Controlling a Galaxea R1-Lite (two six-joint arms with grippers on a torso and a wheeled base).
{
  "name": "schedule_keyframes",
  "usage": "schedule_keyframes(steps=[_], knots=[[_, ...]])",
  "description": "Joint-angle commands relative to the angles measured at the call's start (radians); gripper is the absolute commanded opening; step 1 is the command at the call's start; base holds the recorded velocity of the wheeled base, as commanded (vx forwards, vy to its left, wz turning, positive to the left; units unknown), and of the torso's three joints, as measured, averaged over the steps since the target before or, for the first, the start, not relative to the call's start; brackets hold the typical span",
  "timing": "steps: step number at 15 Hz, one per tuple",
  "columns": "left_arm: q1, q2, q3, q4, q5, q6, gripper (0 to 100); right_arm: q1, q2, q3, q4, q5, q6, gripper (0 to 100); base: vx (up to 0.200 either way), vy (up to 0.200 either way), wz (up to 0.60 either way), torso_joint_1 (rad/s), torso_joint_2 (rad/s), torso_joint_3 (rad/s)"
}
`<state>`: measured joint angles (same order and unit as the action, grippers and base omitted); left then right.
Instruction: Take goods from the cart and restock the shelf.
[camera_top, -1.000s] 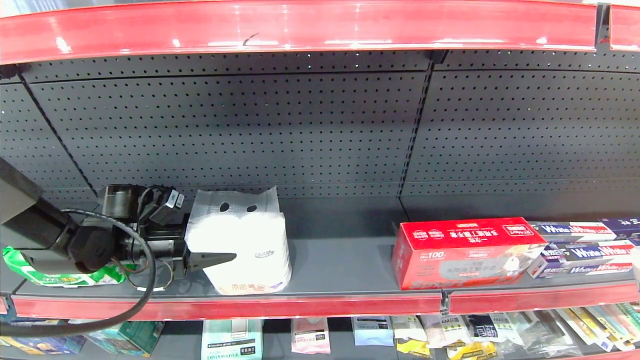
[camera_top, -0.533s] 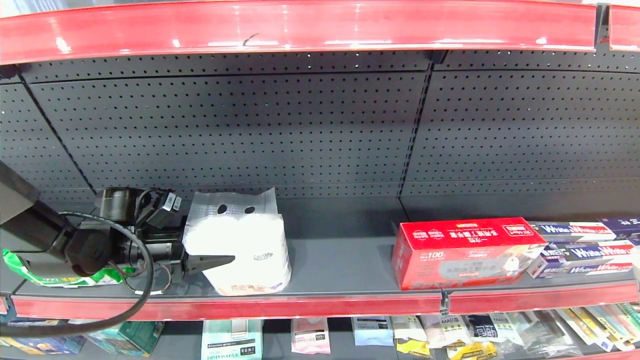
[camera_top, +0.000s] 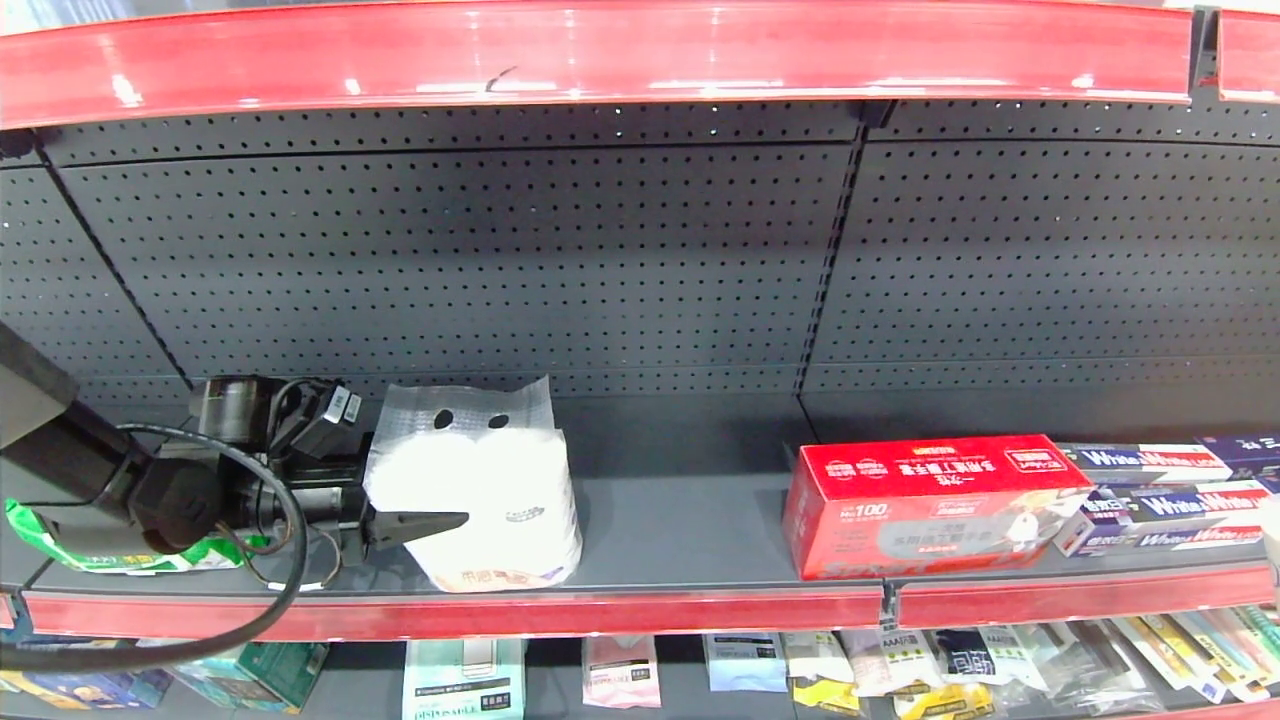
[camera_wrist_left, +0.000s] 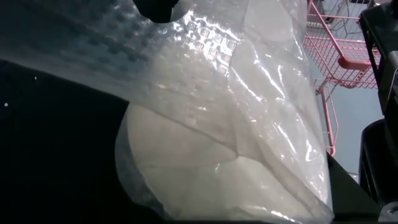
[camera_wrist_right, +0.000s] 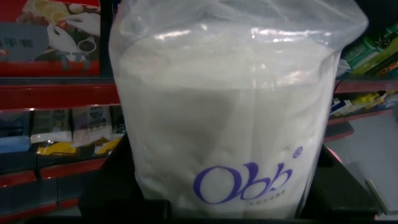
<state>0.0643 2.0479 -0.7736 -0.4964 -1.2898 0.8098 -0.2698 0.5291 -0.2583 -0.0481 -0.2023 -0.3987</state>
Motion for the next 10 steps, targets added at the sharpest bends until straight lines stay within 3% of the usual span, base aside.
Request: schedule_keyframes(steps=[1, 7, 8, 10], knots=[[0.0, 0.002, 0.002, -0.001, 0.001, 0.002, 0, 0.0, 0.002, -0.001, -0.001, 0.0, 0.0, 0, 0.0, 0.0, 0.0, 0.0, 0.0, 0.0], [0.0, -0.011, 0.007, 0.006, 0.003, 0.0, 0, 0.0, -0.001, 0.001, -0.001, -0.011, -0.003, 0, 0.0, 0.0, 0.0, 0.0, 0.0, 0.0], [0.0, -0.011, 0.004, 0.006, 0.003, -0.006, 100, 0.0, -0.001, 0.001, -0.001, -0.011, -0.005, 0, 0.0, 0.0, 0.0, 0.0, 0.0, 0.0], [0.0, -0.017, 0.002, 0.006, 0.003, -0.02, 100, 0.0, -0.001, 0.001, -0.001, -0.011, -0.005, 0, 0.0, 0.0, 0.0, 0.0, 0.0, 0.0]])
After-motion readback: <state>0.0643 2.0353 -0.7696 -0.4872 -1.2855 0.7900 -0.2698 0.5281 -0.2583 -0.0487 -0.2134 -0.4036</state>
